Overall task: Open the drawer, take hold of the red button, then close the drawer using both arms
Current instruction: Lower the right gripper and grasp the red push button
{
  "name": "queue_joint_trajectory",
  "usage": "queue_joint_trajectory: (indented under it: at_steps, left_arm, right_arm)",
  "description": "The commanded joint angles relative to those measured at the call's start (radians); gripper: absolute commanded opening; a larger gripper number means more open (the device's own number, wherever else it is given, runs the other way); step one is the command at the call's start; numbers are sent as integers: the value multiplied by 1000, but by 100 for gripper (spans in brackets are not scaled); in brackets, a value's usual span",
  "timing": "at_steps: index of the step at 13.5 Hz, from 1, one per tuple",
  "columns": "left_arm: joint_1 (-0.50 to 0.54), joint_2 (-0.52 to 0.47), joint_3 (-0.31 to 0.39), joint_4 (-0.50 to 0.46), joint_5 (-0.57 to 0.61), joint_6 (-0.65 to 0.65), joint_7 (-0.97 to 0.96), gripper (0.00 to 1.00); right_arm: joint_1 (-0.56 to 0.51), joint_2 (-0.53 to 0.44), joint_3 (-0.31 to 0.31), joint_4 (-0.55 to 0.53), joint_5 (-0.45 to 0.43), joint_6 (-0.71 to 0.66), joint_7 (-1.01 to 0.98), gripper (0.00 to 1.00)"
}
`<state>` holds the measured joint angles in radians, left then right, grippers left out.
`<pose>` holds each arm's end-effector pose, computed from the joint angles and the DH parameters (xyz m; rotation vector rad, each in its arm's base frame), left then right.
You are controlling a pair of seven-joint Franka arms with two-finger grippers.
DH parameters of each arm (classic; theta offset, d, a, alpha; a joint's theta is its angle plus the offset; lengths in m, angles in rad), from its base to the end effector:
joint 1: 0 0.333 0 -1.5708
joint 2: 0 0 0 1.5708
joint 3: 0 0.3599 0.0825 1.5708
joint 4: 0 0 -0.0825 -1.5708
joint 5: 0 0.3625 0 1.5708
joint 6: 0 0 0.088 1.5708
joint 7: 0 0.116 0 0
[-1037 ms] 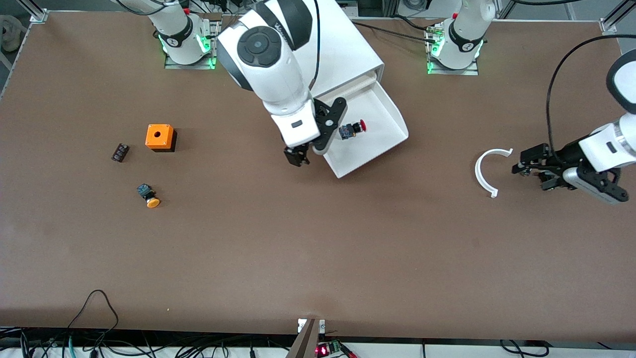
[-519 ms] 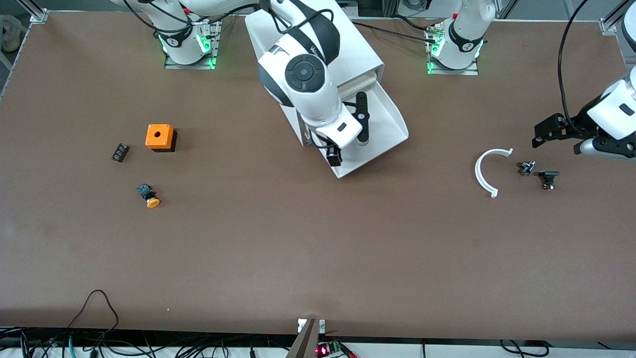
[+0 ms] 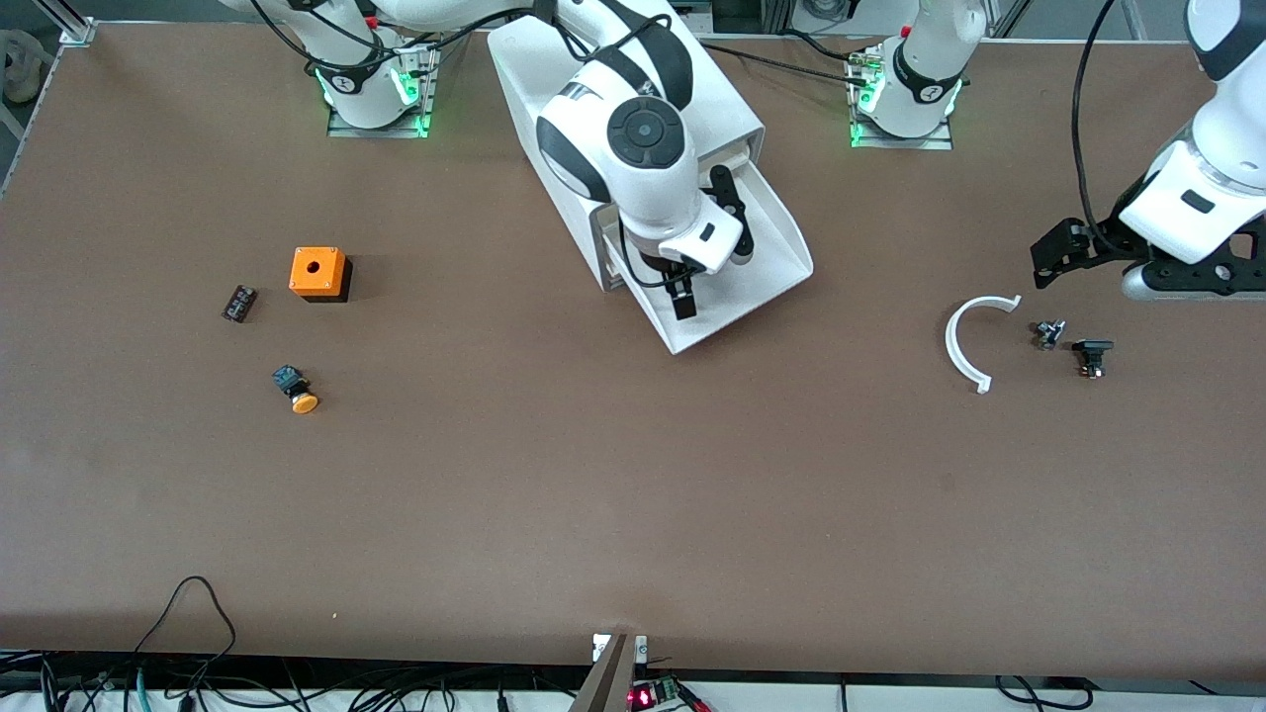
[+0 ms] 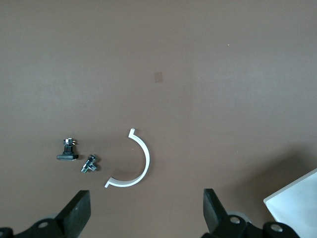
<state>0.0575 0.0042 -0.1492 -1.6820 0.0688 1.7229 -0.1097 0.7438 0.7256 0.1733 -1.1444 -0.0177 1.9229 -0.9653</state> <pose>0.5442 -0.0429 0.6203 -3.0773 -0.0136 -0.0667 0.4989 0.5796 0.4133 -1.8430 -2.4240 -0.0991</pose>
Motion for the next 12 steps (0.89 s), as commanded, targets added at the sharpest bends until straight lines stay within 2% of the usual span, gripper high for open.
queue_joint_trajectory:
  at_steps: [1,8,12]
  left_arm:
    - [-2,8,10,36,26,-22,-16,100]
    - [-2,11,16,41,17,-22,-16,100]
    - [-2,13,16,41,16,-22,-18,100]
  right_arm:
    - [0,40,34,45,-21,-22,-20,100]
    - [0,58,54,45,-24,-90,-19,100]
    - [0,83,68,46,-25,-79,-12,100]
